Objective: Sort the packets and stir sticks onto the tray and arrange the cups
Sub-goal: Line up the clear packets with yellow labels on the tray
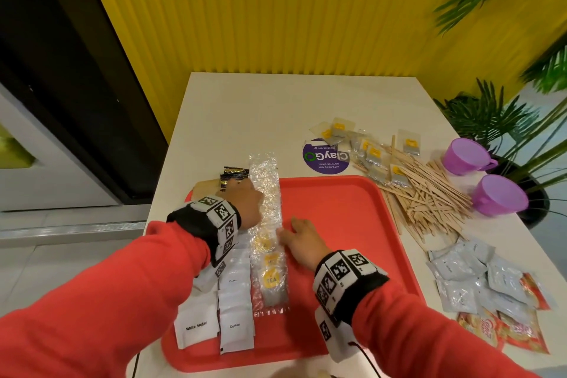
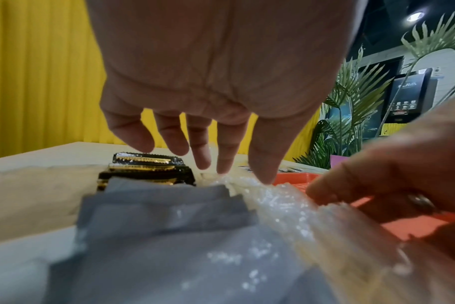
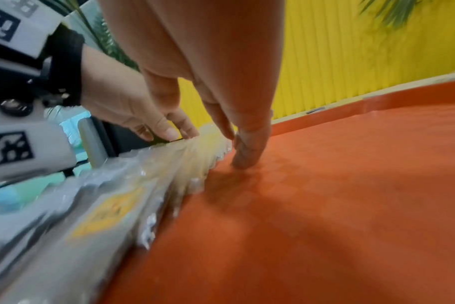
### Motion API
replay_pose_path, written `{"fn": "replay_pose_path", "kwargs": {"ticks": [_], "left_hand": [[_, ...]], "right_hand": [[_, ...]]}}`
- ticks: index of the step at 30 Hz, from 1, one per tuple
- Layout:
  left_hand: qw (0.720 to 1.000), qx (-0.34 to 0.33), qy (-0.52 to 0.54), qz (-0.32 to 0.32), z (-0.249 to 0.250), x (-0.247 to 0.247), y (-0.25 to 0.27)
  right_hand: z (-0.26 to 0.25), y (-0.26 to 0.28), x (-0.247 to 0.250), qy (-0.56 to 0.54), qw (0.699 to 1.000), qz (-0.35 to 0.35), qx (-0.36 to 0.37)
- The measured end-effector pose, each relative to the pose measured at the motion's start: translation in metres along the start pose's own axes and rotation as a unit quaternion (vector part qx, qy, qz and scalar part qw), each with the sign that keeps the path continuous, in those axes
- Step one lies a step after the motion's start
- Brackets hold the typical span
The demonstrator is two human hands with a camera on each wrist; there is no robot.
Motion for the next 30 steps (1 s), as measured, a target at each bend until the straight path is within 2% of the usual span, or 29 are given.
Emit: {"fn": "replay_pose_path", "kwargs": {"ticks": [2,4,6,8,11,12,16,20,25,30], "left_hand": [[0.999,-0.004,0.046,0.023,-0.001,0.001,-0.001],[0.99,-0.012,0.126,0.057,-0.003,0.004,0.001],[0.966,-0.018,0.251,0.056,-0.004,0.002,0.009],[0.916,-0.02,0.399,0.014,-0.001,-0.009,0.023],[0.783,0.03,0.622,-0.016,-0.001,-0.031,0.037],[0.753,0.047,0.656,-0.009,-0.004,-0.037,0.037],[0.697,0.051,0.715,0.016,-0.005,-0.042,0.035],[0.686,0.051,0.725,0.041,-0.014,-0.037,0.037],[0.675,0.034,0.736,0.035,-0.006,-0.034,0.037],[0.668,0.066,0.737,0.072,-0.017,-0.028,0.031]], "right_hand": [[0.003,-0.002,0.002,-0.118,0.993,-0.016,-0.022],[0.014,-0.002,-0.001,-0.26,0.962,-0.023,-0.08],[0.02,-0.003,-0.009,-0.326,0.938,-0.041,-0.107],[0.018,0.0,-0.014,-0.356,0.927,-0.061,-0.105],[0.007,0.009,-0.021,-0.384,0.913,-0.112,-0.078],[0.001,0.013,-0.023,-0.401,0.905,-0.13,-0.062],[0.0,0.015,-0.027,-0.415,0.896,-0.147,-0.049],[0.008,0.007,-0.03,-0.403,0.903,-0.137,-0.058],[0.005,0.006,-0.034,-0.386,0.909,-0.151,-0.045],[0.012,-0.012,-0.021,-0.377,0.919,-0.086,-0.074]]}}
Point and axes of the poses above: each hand's wrist, its own y-axis away from the middle knuckle, its own x-axis out of the back of the hand, z = x × y, the point moved 8 cm from there along -y, towards the middle knuckle, and after that the axes turned 3 degrees about y, right-handed, at the moved point
